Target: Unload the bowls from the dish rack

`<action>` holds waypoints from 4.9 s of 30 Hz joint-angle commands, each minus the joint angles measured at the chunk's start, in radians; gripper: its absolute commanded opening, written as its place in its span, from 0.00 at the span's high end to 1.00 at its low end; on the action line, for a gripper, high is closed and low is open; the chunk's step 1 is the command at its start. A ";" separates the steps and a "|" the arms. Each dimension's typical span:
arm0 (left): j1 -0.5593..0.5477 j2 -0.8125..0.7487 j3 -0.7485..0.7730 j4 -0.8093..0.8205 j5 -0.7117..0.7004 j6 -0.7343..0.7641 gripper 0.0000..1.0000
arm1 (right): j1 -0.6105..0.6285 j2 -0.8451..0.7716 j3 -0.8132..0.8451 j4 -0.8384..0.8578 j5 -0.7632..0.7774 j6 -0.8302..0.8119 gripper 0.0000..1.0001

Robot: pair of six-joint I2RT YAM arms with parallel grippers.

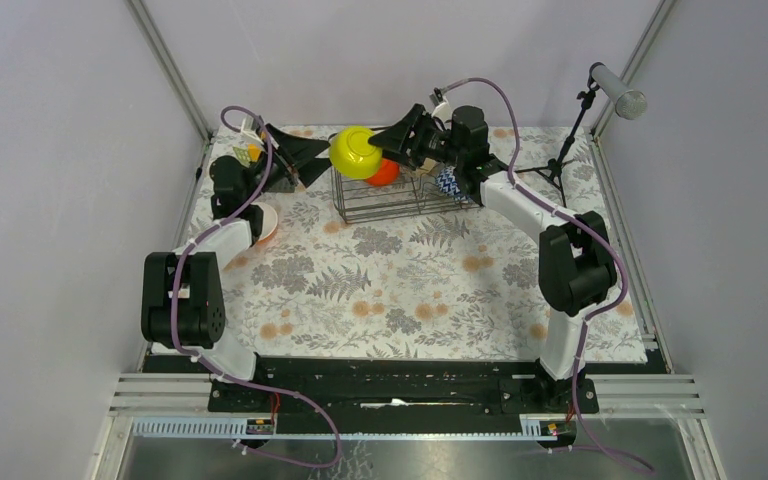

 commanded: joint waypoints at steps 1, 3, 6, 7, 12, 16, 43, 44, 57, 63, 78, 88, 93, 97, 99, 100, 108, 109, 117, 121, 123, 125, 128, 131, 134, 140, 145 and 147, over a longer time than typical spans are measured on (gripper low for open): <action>0.000 -0.043 0.011 -0.127 0.000 0.106 0.07 | 0.003 -0.077 0.003 0.064 -0.028 -0.002 0.56; 0.000 -0.038 0.014 -0.113 0.006 0.100 0.08 | 0.004 -0.071 0.004 0.064 -0.037 0.002 0.56; -0.004 -0.007 0.011 0.044 0.029 0.001 0.15 | 0.008 -0.065 -0.004 0.065 -0.040 0.002 0.56; -0.007 0.007 0.010 0.111 0.035 -0.040 0.18 | 0.010 -0.062 -0.005 0.065 -0.041 0.003 0.56; -0.020 0.056 0.013 0.298 0.047 -0.161 0.29 | 0.018 -0.044 0.006 0.066 -0.054 0.010 0.56; -0.021 0.061 0.015 0.310 0.058 -0.171 0.37 | 0.020 -0.031 0.009 0.077 -0.064 0.024 0.54; -0.048 -0.145 0.117 -0.722 -0.059 0.501 1.00 | 0.026 -0.055 0.083 -0.210 0.040 -0.243 0.09; -0.048 -0.162 0.135 -0.836 -0.099 0.575 1.00 | 0.027 -0.052 0.100 -0.247 0.051 -0.265 0.08; -0.137 -0.300 0.144 -1.474 -0.563 0.972 1.00 | 0.050 0.013 0.258 -0.542 0.213 -0.450 0.07; -0.185 -0.232 0.126 -1.536 -0.784 0.980 1.00 | 0.085 0.049 0.331 -0.638 0.304 -0.521 0.08; -0.204 -0.012 0.209 -1.687 -1.063 0.947 1.00 | 0.129 0.041 0.325 -0.695 0.402 -0.640 0.08; -0.204 -0.013 0.218 -1.705 -1.030 0.933 0.77 | 0.146 0.049 0.326 -0.706 0.431 -0.691 0.07; -0.204 -0.020 0.227 -1.715 -1.003 0.939 0.69 | 0.149 0.052 0.331 -0.705 0.434 -0.700 0.07; -0.204 -0.059 0.243 -1.718 -0.963 0.952 0.64 | 0.153 0.056 0.338 -0.708 0.444 -0.726 0.07; -0.204 -0.087 0.252 -1.711 -0.941 0.960 0.62 | 0.156 0.063 0.348 -0.717 0.452 -0.739 0.07; -0.204 -0.102 0.255 -1.704 -0.924 0.968 0.62 | 0.158 0.067 0.353 -0.722 0.460 -0.747 0.07; -0.204 -0.256 0.203 -1.527 -0.741 0.971 0.59 | 0.163 0.150 0.430 -0.733 0.549 -0.822 0.06; -0.204 -0.270 0.195 -1.500 -0.727 0.965 0.58 | 0.164 0.168 0.448 -0.733 0.568 -0.830 0.06; -0.204 -0.323 0.178 -1.380 -0.670 0.937 0.47 | 0.165 0.344 0.651 -0.730 0.675 -0.895 0.07; -0.204 -0.344 0.172 -1.368 -0.665 0.941 0.44 | 0.163 0.410 0.700 -0.702 0.710 -0.902 0.09; -0.204 -0.351 0.168 -1.371 -0.664 0.948 0.44 | 0.163 0.434 0.709 -0.681 0.731 -0.913 0.09; -0.204 -0.361 0.156 -1.371 -0.664 0.953 0.43 | 0.164 0.458 0.716 -0.659 0.754 -0.930 0.09; -0.203 -0.381 0.130 -1.371 -0.666 0.959 0.43 | 0.163 0.505 0.747 -0.641 0.779 -0.954 0.10; -0.204 -0.399 0.107 -1.371 -0.666 0.965 0.43 | 0.162 0.552 0.792 -0.625 0.806 -0.970 0.10; -0.204 -0.417 0.089 -1.370 -0.668 0.967 0.43 | 0.163 0.582 0.810 -0.585 0.834 -0.985 0.11; -0.204 -0.435 0.071 -1.381 -0.666 0.976 0.42 | 0.163 0.639 0.839 -0.542 0.839 -0.975 0.12; -0.204 -0.441 0.094 -1.416 -0.670 0.990 0.42 | 0.165 0.657 0.823 -0.539 0.833 -0.930 0.13; -0.204 -0.451 0.091 -1.421 -0.670 0.995 0.42 | 0.168 0.659 0.816 -0.539 0.833 -0.922 0.14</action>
